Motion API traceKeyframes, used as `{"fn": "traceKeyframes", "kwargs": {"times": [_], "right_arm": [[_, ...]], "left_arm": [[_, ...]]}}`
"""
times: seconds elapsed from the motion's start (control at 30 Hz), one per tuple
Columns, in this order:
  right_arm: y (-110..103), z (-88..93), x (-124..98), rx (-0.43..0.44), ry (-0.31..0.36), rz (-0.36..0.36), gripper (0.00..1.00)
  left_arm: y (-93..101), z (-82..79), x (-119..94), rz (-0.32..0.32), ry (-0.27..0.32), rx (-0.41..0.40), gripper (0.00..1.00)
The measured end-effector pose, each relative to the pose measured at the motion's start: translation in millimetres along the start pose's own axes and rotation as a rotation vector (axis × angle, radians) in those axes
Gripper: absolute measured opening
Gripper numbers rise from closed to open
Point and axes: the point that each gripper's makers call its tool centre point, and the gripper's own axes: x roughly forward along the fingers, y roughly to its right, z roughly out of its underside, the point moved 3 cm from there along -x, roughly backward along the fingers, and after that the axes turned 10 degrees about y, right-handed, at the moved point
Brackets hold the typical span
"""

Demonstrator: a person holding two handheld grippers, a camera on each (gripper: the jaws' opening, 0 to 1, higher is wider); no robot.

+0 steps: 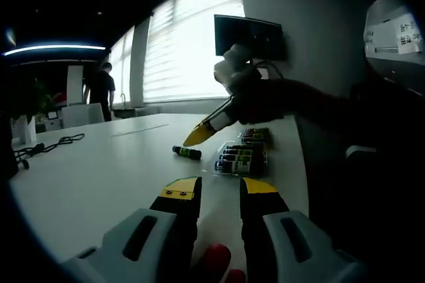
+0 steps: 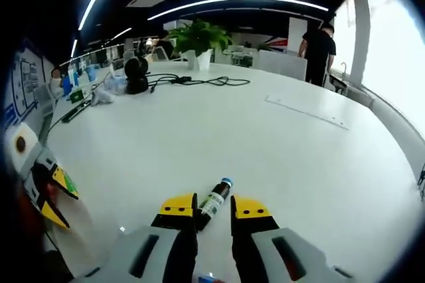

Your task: Grip medicine bottles put into box

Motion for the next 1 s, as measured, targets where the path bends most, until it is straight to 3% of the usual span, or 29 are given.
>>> {"fn": "traceKeyframes", "kwargs": {"times": [0.63, 1.0], "right_arm": [[3, 10.5, 15, 0.026, -0.073, 0.019, 0.16], [1, 15.7, 19, 0.017, -0.093, 0.024, 0.1]], "left_arm": [[0.1, 0.4, 0, -0.002, -0.002, 0.001, 0.17], [-0.1, 0.3, 1, -0.002, 0.0, 0.001, 0.17]]}}
